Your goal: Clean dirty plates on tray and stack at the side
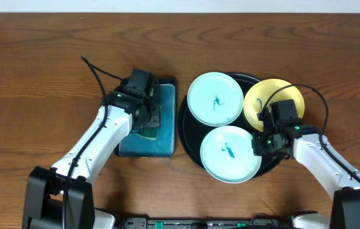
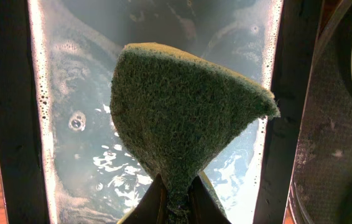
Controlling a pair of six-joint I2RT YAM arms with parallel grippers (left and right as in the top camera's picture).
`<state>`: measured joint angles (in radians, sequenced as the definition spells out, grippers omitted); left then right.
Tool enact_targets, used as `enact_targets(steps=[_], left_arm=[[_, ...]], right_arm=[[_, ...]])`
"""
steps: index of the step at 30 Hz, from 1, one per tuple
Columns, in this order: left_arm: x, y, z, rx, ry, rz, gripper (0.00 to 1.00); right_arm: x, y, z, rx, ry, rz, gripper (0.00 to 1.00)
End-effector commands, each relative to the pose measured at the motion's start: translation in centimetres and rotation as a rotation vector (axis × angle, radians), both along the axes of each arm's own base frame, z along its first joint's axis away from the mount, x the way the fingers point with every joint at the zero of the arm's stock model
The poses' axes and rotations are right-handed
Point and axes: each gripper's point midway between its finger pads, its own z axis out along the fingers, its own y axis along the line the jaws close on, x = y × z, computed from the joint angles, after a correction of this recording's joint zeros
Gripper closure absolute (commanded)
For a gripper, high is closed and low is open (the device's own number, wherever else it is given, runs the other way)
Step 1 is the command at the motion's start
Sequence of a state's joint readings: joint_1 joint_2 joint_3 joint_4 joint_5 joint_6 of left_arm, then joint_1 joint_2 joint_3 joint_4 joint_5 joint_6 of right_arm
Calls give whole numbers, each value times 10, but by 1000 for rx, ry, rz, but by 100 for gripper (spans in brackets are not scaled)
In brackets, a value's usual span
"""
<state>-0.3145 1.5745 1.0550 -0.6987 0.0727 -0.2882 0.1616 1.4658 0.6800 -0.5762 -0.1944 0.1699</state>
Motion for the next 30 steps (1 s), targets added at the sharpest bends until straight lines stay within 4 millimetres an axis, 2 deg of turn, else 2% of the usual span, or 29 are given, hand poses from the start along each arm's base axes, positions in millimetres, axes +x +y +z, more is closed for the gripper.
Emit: enact_targets(steps=[1, 3, 11, 21, 30], left_arm=[[1, 2, 2, -2, -7, 9, 92], [1, 2, 2, -2, -7, 9, 92], [0, 2, 2, -2, -6, 9, 92], [-1, -2, 2, -25, 3, 2, 92], [-4, -9, 3, -66, 15, -11, 93]], right_arm=[[7, 12, 7, 50, -23, 22, 94], [10, 12, 7, 51, -33, 22, 99], [20, 14, 10, 59, -79, 23, 99], [18, 15, 10, 61, -67, 25, 99], [15, 23, 12, 110, -57, 37, 99]])
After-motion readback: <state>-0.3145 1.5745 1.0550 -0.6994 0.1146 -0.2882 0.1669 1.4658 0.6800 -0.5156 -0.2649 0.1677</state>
